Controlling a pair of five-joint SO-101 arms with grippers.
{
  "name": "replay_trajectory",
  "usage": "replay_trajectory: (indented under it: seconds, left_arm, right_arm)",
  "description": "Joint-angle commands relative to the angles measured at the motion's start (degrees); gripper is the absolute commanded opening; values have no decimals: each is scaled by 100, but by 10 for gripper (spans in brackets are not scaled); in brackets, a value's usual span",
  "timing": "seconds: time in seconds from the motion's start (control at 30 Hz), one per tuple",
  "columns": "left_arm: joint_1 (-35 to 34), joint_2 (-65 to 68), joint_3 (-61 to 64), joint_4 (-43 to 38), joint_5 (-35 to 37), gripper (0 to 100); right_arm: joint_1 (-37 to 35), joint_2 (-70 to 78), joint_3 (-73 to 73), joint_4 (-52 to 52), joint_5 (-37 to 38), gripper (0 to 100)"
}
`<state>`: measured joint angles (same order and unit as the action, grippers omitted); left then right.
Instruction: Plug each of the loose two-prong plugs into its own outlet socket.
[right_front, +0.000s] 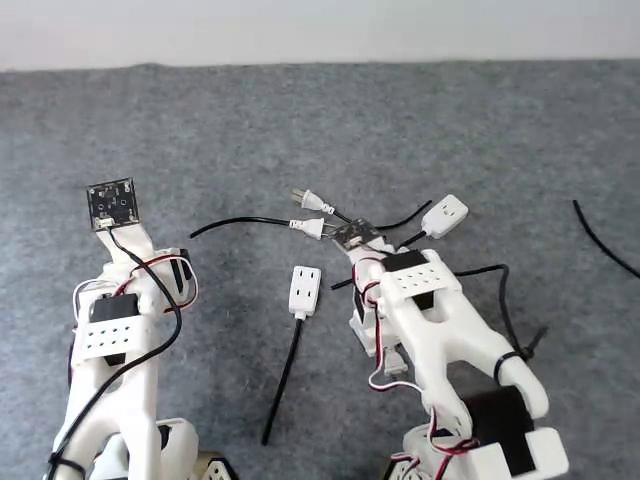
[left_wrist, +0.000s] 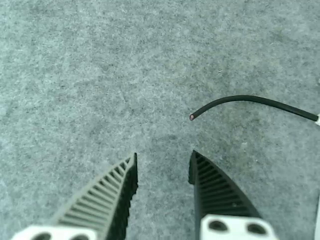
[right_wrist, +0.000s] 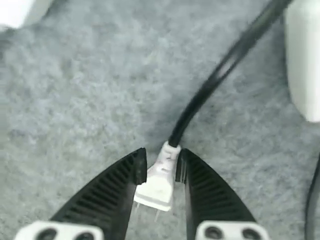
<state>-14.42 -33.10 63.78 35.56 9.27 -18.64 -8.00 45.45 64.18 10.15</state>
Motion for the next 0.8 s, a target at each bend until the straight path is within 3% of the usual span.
replay_trajectory:
  seconds: [0.0, 0.5, 0.77]
  left_arm:
    - [44, -97, -22, -114, 18, 167]
    - [35, -105, -22, -114, 18, 167]
    - [35, -105, -13, -114, 18, 167]
  right_arm:
    - [-22, -171, -26, -119, -255, 117]
    - [4, 321, -202, -224, -273, 115]
    - [382, 488, -352, -207, -264, 102]
